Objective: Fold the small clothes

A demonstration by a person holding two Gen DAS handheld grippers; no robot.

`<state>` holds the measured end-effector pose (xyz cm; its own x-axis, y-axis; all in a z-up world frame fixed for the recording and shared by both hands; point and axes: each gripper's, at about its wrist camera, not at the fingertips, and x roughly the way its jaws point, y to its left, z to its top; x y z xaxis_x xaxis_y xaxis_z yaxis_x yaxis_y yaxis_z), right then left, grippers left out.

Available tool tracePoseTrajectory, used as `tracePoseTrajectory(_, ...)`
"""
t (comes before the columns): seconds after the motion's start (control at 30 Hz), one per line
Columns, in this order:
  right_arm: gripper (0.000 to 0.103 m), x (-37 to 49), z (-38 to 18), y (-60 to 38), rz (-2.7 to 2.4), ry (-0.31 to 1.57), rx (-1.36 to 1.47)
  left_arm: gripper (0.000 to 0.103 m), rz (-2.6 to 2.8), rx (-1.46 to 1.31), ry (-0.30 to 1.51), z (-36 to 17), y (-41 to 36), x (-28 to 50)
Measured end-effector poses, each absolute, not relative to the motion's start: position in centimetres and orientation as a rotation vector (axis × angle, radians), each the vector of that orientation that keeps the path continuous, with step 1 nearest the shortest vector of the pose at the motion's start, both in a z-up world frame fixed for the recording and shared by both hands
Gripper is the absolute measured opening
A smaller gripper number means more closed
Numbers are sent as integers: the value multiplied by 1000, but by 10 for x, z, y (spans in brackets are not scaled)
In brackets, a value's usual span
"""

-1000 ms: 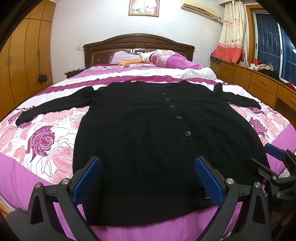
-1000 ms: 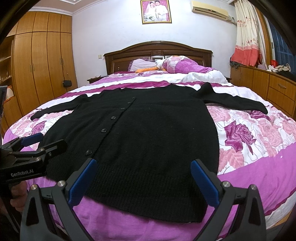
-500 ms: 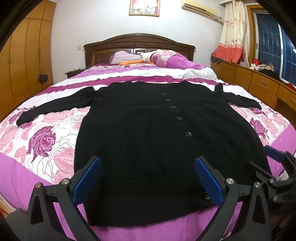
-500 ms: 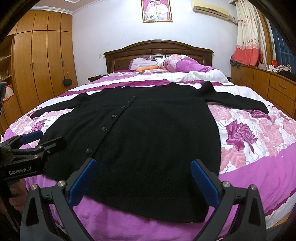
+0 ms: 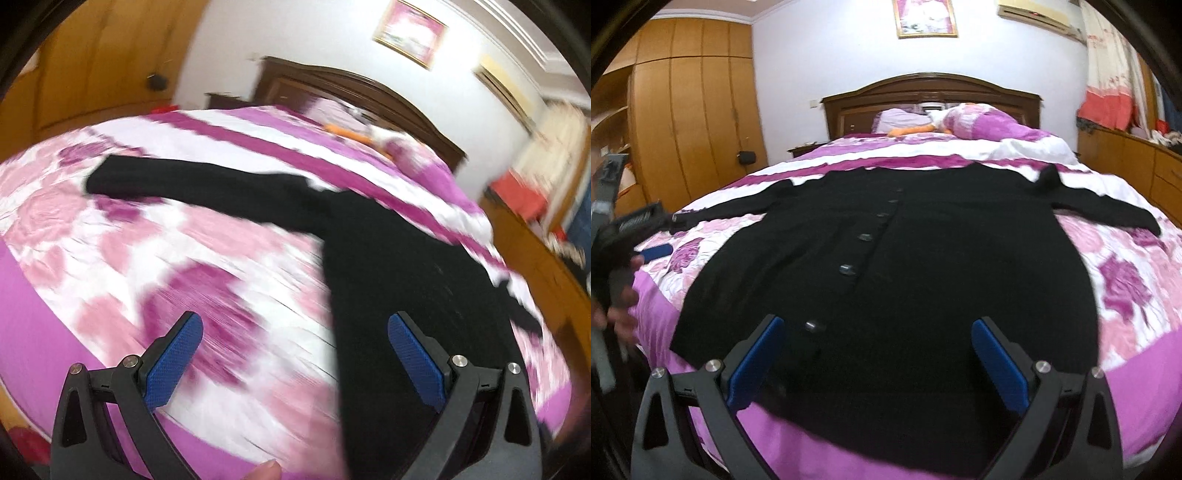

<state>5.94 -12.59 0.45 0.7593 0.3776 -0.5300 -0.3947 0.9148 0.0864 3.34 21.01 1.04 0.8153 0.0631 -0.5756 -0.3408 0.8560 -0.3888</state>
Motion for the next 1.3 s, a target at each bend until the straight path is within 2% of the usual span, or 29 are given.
tracePoseTrajectory(0.23, 103, 95, 18, -91, 582, 560, -9, 87, 389, -832, 557, -14, 343, 39)
tracePoseTrajectory(0.37, 103, 126, 50, -88, 753, 416, 128, 86, 400, -1004, 462, -32, 408, 41)
tracePoseTrajectory(0.5, 103, 152, 58, -77, 784, 362, 123, 86, 391, -1049, 419, -40, 439, 56)
tracePoseTrajectory(0.6, 103, 183, 43, -87, 774, 449, 194, 82, 403, -1047, 392, -43, 449, 69)
tracePoseTrajectory(0.67, 103, 201, 36, -106, 750, 482, 301, 77, 400, -1057, 373, -44, 456, 76)
tracePoseTrajectory(0.7, 103, 208, 33, -117, 738, 489, 362, 66, 403, -1077, 368, -47, 459, 77)
tracePoseTrajectory(0.73, 103, 213, 32, -126, 723, 492, 400, 45, 414, -1105, 364, -46, 459, 79)
tracePoseTrajectory(0.83, 103, 222, 29, -147, 674, 473, 476, 11, 379, -1216, 351, -61, 469, 75)
tracePoseTrajectory(0.9, 103, 227, 29, -155, 671, 458, 514, 0, 390, -1269, 329, -71, 477, 71)
tracePoseTrajectory(1.03, 103, 241, 29, -166, 628, 457, 517, 0, 375, -1261, 286, -69, 478, 70)
tracePoseTrajectory(1.3, 103, 249, 39, -212, 510, 444, 528, 0, 337, -984, 292, 19, 445, 141)
